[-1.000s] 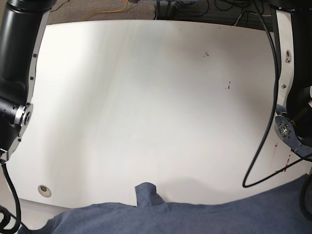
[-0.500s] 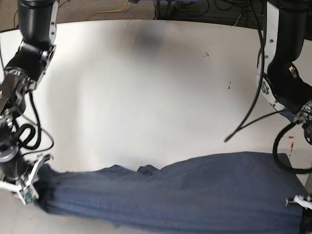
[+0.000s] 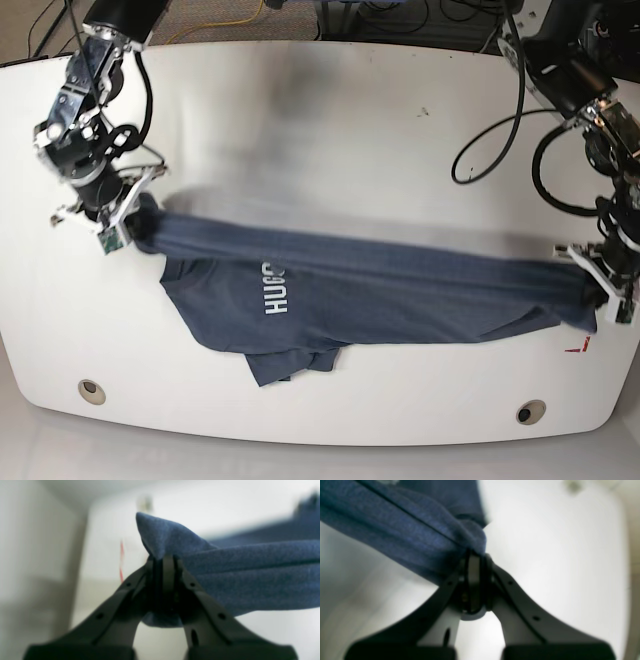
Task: Layout the t-shirt on the table in an organized manner, then fold the t-shirt properly
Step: 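Lay the shirt down flat, front up, with both grippers holding one side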
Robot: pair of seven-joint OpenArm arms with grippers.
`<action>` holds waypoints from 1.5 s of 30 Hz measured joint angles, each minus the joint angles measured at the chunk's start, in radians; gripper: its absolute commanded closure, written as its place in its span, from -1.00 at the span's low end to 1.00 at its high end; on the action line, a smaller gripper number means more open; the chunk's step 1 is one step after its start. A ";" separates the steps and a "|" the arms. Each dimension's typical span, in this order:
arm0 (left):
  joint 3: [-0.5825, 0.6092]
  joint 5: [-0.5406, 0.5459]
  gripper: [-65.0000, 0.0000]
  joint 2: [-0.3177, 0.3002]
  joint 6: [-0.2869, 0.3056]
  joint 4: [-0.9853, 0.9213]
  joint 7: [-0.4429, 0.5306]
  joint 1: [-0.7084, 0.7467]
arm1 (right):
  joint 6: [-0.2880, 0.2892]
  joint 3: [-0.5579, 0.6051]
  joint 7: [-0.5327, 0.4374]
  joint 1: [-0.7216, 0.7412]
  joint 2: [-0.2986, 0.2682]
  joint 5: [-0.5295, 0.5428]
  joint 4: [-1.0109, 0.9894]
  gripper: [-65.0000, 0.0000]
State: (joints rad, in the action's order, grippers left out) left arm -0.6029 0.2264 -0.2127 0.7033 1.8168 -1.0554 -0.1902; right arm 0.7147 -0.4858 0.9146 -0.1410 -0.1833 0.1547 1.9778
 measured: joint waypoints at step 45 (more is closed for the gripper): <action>-0.083 -0.005 0.65 -0.007 0.004 -0.024 0.020 0.418 | -0.007 0.002 -0.021 -0.239 0.068 -0.005 -0.018 0.73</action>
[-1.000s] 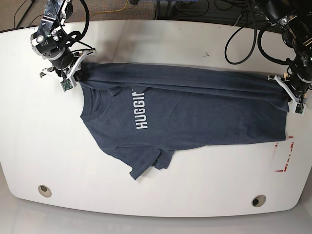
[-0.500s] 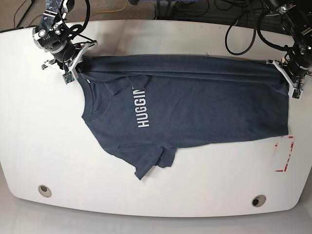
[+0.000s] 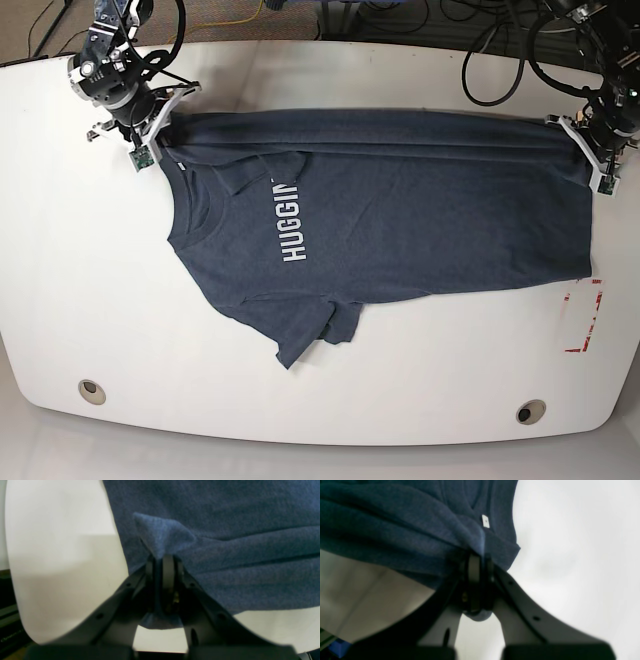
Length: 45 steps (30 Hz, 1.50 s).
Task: Layout the t-shirt on the table in an organized manner, then fold the t-shirt properly
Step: 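Lay the shirt down flat, front up, with both grippers holding one side, then drag the held shirt edge with both grippers to straighten it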
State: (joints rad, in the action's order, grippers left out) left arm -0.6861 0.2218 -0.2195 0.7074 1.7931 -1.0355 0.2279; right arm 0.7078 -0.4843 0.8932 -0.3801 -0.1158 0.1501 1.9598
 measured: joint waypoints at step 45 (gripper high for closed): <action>-0.033 -0.006 -0.05 0.017 -0.001 0.050 -0.021 -0.070 | -0.002 0.000 0.008 0.069 0.105 -0.016 0.048 -0.41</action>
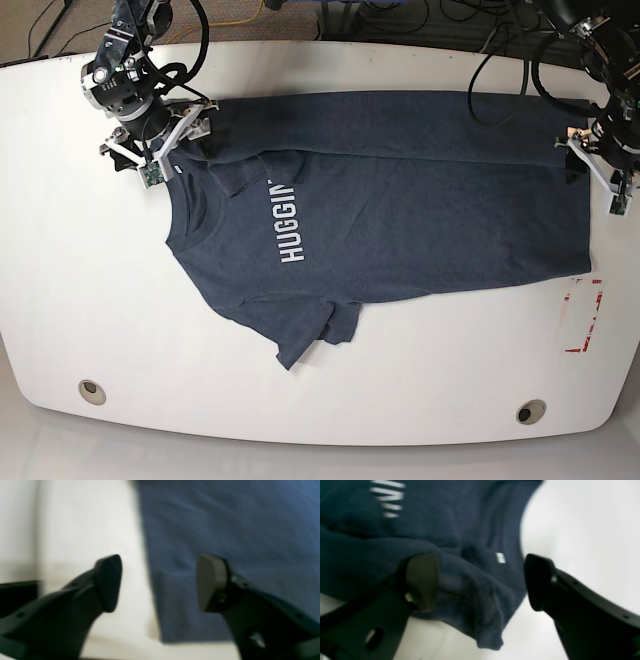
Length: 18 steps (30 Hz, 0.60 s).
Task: Layout the t-shirt on the table in an organized manner, then fold the t-shirt properly
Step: 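Drag the held shirt edge with both grippers to straighten it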
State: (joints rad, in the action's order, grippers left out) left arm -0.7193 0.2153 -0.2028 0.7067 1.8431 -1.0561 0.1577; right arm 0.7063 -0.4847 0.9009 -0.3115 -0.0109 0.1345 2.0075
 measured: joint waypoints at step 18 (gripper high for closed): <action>0.032 -0.012 0.04 0.039 -0.009 -0.048 0.001 0.045 | -0.007 -0.051 0.000 -0.027 0.000 -0.008 -0.049 -0.40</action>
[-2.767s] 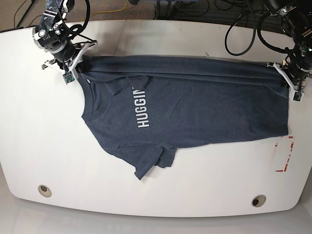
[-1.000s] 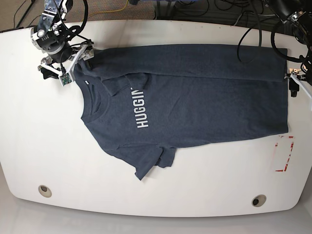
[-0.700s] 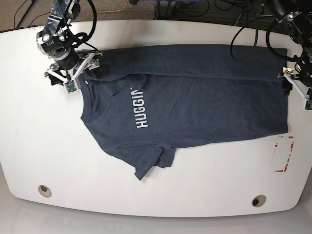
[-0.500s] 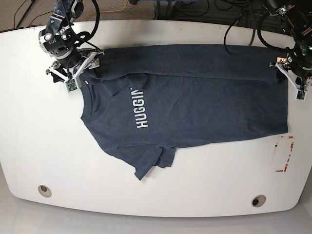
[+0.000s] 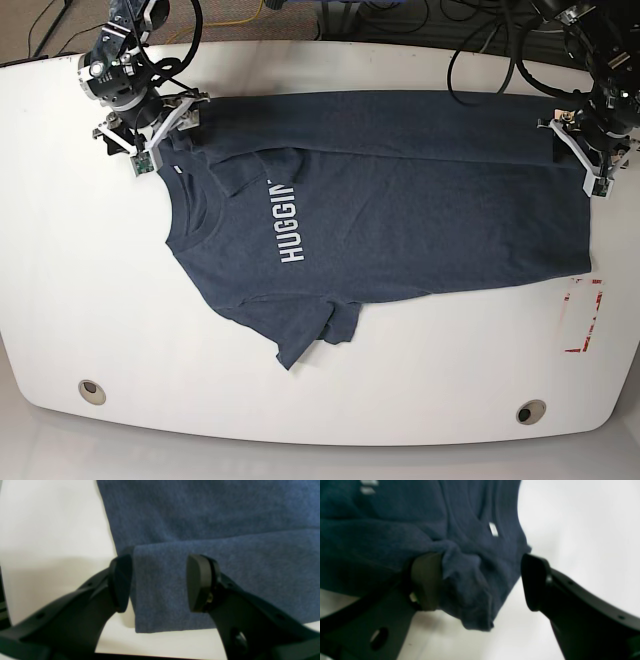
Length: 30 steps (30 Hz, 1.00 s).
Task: Layout the t-shirt on the table in an organized manner, then fold the t-shirt properly
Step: 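Drag the held shirt edge with both grippers to straighten it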
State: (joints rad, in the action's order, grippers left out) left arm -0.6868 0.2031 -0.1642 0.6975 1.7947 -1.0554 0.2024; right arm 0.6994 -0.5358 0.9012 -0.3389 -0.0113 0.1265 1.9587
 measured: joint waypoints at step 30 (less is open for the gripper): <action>0.028 -0.003 0.04 -0.020 0.000 -0.100 0.084 0.013 | 0.000 -0.034 -0.099 -0.008 -0.058 0.021 -0.195 0.67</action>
State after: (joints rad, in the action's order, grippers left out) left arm -0.6586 0.1997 -0.1841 0.6971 1.6951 -0.9718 0.2150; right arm 0.6994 -0.5697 0.8024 -0.3470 -0.0692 0.1471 1.7641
